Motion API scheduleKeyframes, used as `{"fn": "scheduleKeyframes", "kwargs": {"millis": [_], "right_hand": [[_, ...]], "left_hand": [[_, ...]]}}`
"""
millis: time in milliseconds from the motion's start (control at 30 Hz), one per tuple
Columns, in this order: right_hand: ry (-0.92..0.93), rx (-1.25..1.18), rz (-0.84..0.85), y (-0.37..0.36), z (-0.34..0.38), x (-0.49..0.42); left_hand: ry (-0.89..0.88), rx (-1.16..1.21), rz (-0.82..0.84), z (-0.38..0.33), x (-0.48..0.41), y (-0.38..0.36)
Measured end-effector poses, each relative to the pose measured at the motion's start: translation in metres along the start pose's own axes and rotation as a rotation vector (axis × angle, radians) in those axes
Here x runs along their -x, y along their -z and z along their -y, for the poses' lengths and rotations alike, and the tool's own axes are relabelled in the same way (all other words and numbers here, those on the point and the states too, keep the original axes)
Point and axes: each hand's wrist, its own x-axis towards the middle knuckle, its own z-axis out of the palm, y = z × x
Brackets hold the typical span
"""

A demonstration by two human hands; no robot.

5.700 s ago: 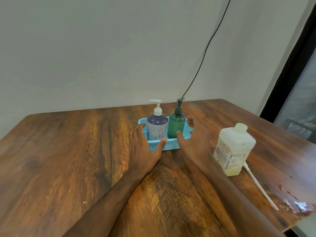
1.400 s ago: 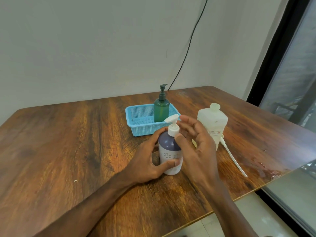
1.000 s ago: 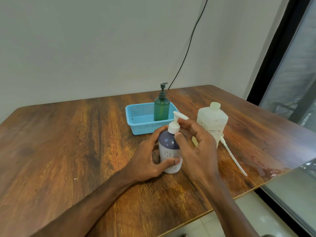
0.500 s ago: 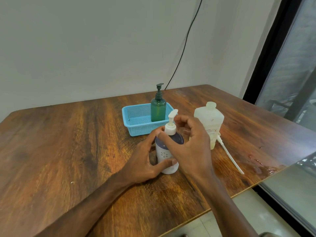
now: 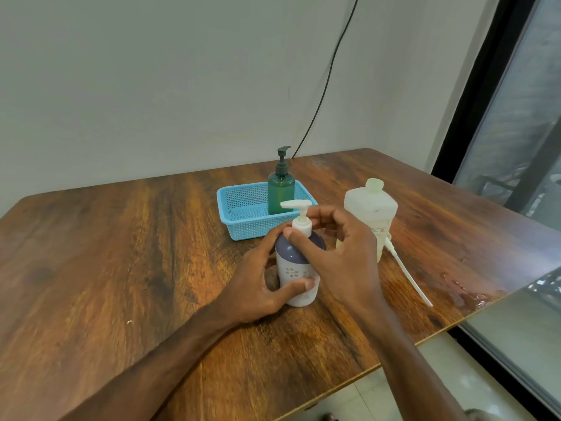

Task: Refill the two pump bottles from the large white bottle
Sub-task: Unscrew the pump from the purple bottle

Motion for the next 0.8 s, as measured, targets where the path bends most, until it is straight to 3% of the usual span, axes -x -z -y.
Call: {"fn": "scheduleKeyframes", "kwargs": {"millis": [167, 333, 533, 700, 800], "right_hand": [[-0.016, -0.055, 0.197, 0.0076, -0.0026, 0.0039], [0.03, 0.04, 0.027, 0.0007, 0.0015, -0.0008], [-0.016, -0.007, 0.182, 0.0037, -0.0026, 0.0031], [0.009, 0.002, -0.002, 0.0004, 0.0017, 0.0004], [-0.026, -0.065, 0.083, 0.0043, 0.0022, 0.0007]], "left_hand": [[-0.005, 0.002, -0.011, -0.0039, -0.0003, 0.0007], [0.001, 0.027, 0.004, -0.0047, -0.0004, 0.0006], [-0.004, 0.002, -0.005, -0.0058, -0.0017, 0.0006], [0.009, 0.034, -0.014, -0.0037, -0.0015, -0.0009], [0.007, 0.025, -0.02, -0.0039, -0.0016, -0.0011]]}}
